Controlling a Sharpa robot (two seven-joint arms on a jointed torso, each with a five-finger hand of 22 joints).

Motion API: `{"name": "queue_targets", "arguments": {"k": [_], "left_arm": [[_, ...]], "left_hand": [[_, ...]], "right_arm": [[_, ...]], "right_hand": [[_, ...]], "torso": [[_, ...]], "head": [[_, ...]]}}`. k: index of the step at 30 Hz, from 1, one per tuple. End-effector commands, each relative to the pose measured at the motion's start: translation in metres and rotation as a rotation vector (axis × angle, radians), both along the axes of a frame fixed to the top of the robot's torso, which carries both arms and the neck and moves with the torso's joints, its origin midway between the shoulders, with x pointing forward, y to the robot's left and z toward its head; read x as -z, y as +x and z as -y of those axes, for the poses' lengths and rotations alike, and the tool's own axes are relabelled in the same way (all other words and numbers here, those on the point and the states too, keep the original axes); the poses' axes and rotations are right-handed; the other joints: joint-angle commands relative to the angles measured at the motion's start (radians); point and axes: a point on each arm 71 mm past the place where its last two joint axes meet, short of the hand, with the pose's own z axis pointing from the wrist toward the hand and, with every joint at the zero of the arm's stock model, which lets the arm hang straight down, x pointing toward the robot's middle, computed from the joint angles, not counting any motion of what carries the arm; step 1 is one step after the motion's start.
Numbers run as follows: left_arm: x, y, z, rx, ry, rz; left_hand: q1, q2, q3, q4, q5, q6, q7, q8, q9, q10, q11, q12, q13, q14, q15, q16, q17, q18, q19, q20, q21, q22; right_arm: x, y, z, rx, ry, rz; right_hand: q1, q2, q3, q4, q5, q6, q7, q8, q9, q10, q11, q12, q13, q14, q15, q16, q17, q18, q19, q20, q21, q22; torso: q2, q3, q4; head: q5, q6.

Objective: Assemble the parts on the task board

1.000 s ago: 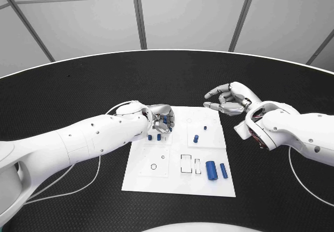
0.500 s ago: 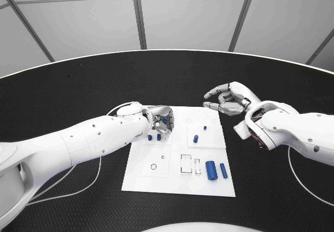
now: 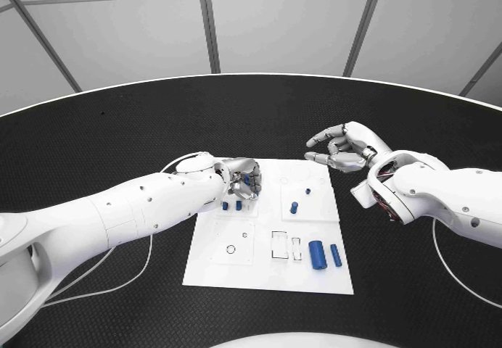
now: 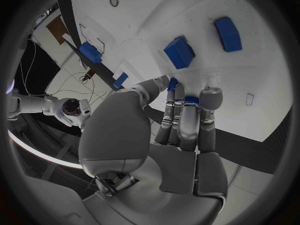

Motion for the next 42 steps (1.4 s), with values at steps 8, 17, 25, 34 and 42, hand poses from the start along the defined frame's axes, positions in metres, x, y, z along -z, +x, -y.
{"name": "queue_targets", "arguments": {"k": [8,17,25,34,42], "left_arm": [[0.0006,-0.0003,0.0003,0.000,0.005,-0.006],[0.0001,-0.0004,0.0010,0.003,-0.001,-0.001],[-0.0006,-0.0005,0.0014,0.006,-0.009,0.006],[-0.0001,-0.0004,0.0002,0.001,-0.004,0.002],[-0.0016,-0.0007,-0.0012,-0.002,-0.024,0.014]], "left_hand": [[0.036,0.061,0.025,-0.013,-0.009,0.020,-0.003,-0.001,-0.002,0.012,-0.006,0.001,0.000,0.019,-0.008,0.012,0.012,-0.017,0.023,-0.005,0.024,0.031],[0.062,0.078,0.054,-0.035,-0.011,0.029,-0.002,-0.005,-0.005,0.023,-0.007,-0.001,-0.002,0.025,-0.010,0.016,0.016,-0.021,0.033,-0.007,0.040,0.055],[0.049,0.072,0.051,-0.033,-0.013,0.034,-0.001,-0.007,-0.006,0.027,-0.006,-0.003,-0.003,0.025,-0.009,0.016,0.010,-0.022,0.036,-0.006,0.044,0.060],[0.021,0.041,0.030,-0.032,-0.012,0.025,0.002,-0.020,-0.012,0.020,-0.001,-0.019,-0.009,0.021,-0.005,0.012,-0.003,-0.020,0.029,-0.004,0.040,0.051],[0.020,0.038,0.028,-0.033,-0.011,0.019,0.004,-0.024,-0.013,0.017,0.001,-0.022,-0.010,0.019,-0.004,0.011,-0.005,-0.020,0.027,-0.003,0.039,0.049]], "right_arm": [[0.0000,0.0001,-0.0002,-0.001,0.000,0.000],[0.0000,0.0000,-0.0004,-0.002,0.000,0.000],[0.0000,-0.0001,-0.0002,-0.001,0.000,0.000],[-0.0002,-0.0002,0.0000,0.000,0.001,0.001],[-0.0001,-0.0003,0.0002,-0.001,0.000,0.000]], "right_hand": [[-0.004,-0.001,0.000,0.006,0.008,-0.005,-0.001,0.006,-0.002,0.001,-0.003,0.004,0.087,0.082,-0.008,-0.002,0.164,0.010,0.022,-0.009,0.000,0.054],[-0.004,-0.001,0.000,0.006,0.008,-0.005,-0.001,0.006,-0.002,0.001,-0.003,0.004,0.087,0.082,-0.008,-0.002,0.164,0.010,0.022,-0.009,0.000,0.054],[-0.004,-0.001,0.001,0.007,0.008,-0.004,-0.001,0.006,-0.002,0.003,-0.003,0.006,0.089,0.082,-0.008,-0.001,0.165,0.009,0.022,-0.009,0.001,0.055],[-0.004,-0.001,0.000,0.007,0.008,-0.004,-0.001,0.007,-0.002,0.001,-0.003,0.004,0.087,0.082,-0.008,-0.002,0.164,0.010,0.022,-0.009,0.000,0.053],[-0.004,-0.001,0.000,0.007,0.008,-0.004,-0.002,0.007,-0.002,0.002,-0.003,0.005,0.088,0.082,-0.008,-0.001,0.165,0.010,0.022,-0.009,0.000,0.053]], "torso": [[0.000,-0.0008,0.0005],[0.000,-0.0005,0.0002],[0.000,-0.0006,0.0006],[0.000,-0.0005,0.0002],[-0.001,-0.0008,0.0005]], "head": [[-0.001,-0.001],[-0.001,-0.004],[-0.001,-0.003],[-0.001,-0.003],[-0.002,-0.002]]}}
